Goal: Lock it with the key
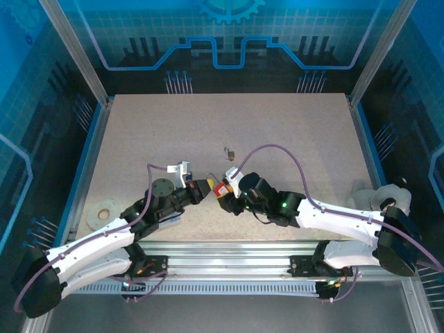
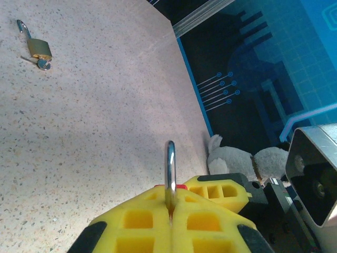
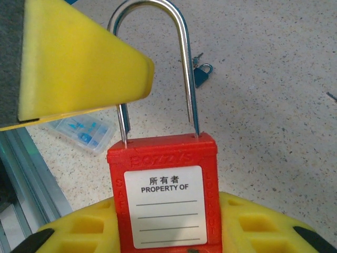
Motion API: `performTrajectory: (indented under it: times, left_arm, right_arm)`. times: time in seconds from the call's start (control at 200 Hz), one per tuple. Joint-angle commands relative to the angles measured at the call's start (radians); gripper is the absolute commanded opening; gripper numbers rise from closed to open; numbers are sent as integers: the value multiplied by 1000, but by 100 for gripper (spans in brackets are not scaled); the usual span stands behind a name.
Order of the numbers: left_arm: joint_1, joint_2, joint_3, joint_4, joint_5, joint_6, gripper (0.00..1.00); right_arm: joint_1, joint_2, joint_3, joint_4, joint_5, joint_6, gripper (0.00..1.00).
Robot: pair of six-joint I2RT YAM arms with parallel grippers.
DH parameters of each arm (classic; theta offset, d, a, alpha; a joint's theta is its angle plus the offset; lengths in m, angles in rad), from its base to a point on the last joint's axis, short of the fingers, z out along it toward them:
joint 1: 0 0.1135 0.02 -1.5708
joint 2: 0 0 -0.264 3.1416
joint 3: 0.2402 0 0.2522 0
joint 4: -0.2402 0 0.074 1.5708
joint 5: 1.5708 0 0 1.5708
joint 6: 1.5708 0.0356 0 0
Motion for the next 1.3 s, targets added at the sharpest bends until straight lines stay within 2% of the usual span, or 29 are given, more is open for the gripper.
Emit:
performTrajectory:
  times: [0.0,0.385,0.505,0.585,0.69,0.786,0.956,1.031,1.296]
  left_arm:
    - [-82,9,-41,-94,210,-1,0]
    - [-84,-10,22,-198,179,69,0]
    - [-84,-28,39,-235,157,89,18]
    - [-84,-39,46,-257,145,100,24]
    - [-84,-57,57,-289,123,113,39]
    - [-84,-80,70,-327,105,128,46]
    - [-82,-139,114,-420,58,170,64]
    - [-84,-159,132,-456,29,182,76]
    - [-71,-164,201,-505,-40,180,93]
  right_arm:
    - [-98,-25,98,208,226,77,0]
    - [-117,-54,49,212,183,91,0]
    - [-118,-67,24,228,159,87,0]
    - [-117,-75,14,231,142,81,0]
    - [-116,-85,2,228,127,74,0]
    - [-116,-93,-5,220,113,65,0]
    - [-114,-107,-13,203,82,37,0]
    - [-111,-102,-7,186,38,5,0]
    - [-81,-59,23,104,-91,-99,0]
